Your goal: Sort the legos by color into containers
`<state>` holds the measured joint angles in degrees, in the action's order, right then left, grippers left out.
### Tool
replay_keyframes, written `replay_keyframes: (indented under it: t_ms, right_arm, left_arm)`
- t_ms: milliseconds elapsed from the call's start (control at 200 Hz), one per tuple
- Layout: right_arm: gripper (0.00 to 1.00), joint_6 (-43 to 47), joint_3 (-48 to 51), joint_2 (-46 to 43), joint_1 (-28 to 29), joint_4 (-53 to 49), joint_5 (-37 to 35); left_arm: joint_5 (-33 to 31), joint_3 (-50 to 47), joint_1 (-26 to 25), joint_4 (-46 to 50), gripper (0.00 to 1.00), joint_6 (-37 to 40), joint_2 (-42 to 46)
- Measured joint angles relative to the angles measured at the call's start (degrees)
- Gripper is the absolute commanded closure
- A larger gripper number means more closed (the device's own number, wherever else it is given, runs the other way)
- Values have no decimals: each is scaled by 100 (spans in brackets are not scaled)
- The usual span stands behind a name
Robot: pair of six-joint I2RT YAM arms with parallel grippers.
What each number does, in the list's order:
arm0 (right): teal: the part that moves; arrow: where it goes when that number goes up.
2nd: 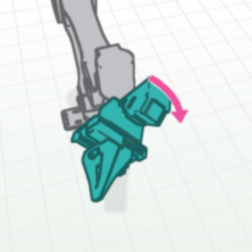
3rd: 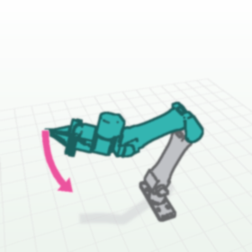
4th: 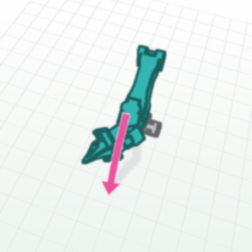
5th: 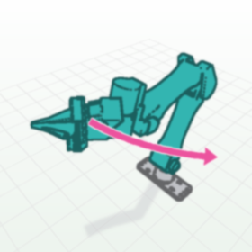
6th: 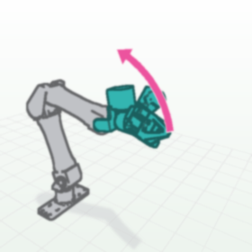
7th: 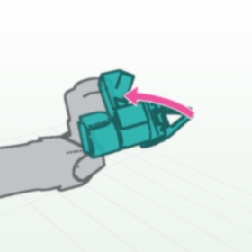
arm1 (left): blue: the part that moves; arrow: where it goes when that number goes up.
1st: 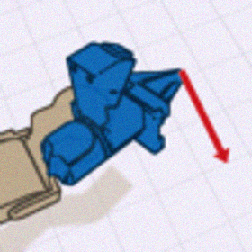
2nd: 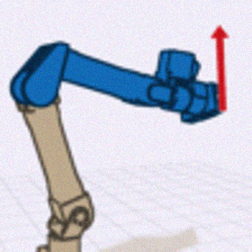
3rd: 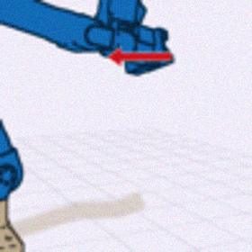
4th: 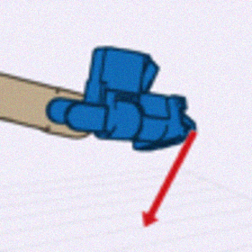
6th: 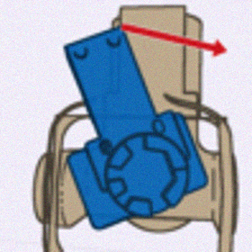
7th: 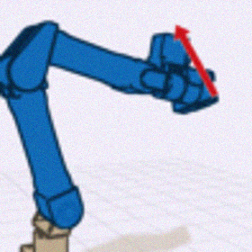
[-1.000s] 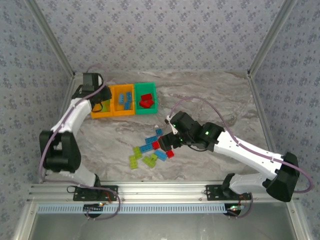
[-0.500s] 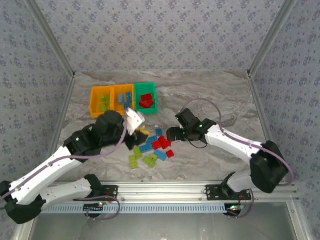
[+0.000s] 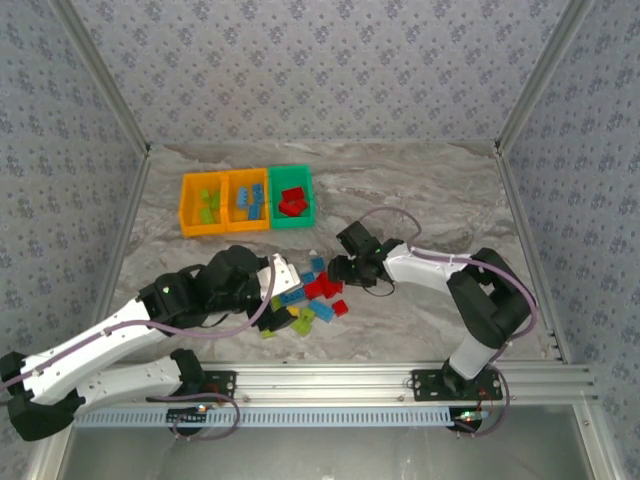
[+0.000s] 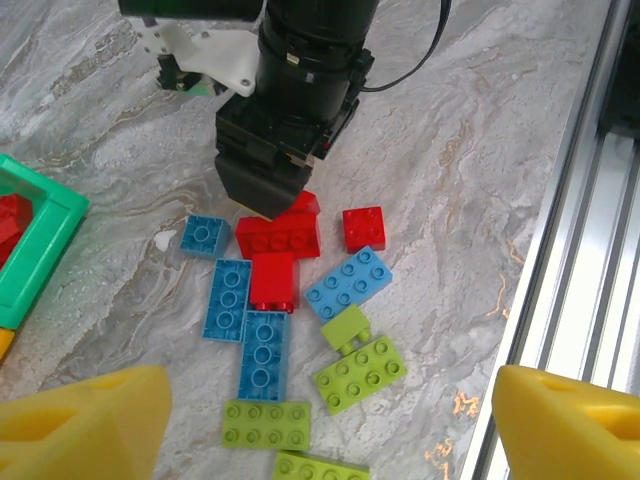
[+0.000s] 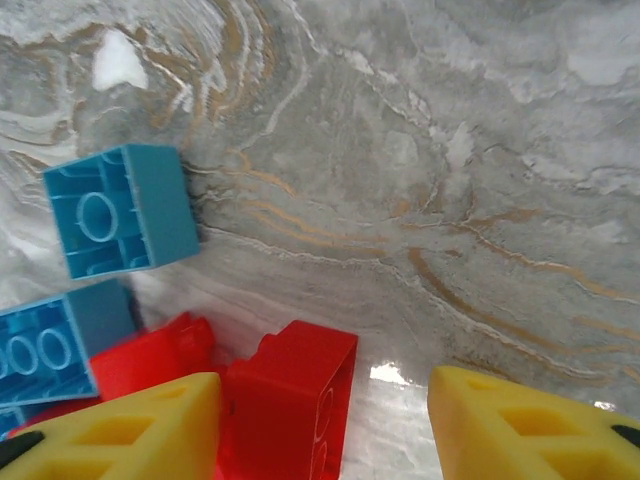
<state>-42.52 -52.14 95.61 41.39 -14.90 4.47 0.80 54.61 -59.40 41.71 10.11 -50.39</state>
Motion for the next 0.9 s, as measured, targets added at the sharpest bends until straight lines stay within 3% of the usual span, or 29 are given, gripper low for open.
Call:
replay_keyframes:
  t_ms: [185, 385, 545, 725, 899]
  right_arm:
    - [68, -190, 151, 33, -7, 149, -48]
    - [72, -164, 372, -339, 28, 179, -264]
    - [74, 0, 337, -1204, 87, -170, -706]
    - [76, 750, -466, -1574, 487, -129, -1139]
    - [75, 1720, -1797, -605, 590, 424, -1268]
  left_arm:
    - [-22, -4, -4, 170, 1, 133, 52]
    - [435, -361, -31, 203, 1, 581, 396]
    - [1056, -879, -37, 240, 1, 1154, 693]
    - [1158, -1099, -37, 313, 1, 1473, 1082]
    - [723, -1287, -42, 140, 1, 1556, 1357]
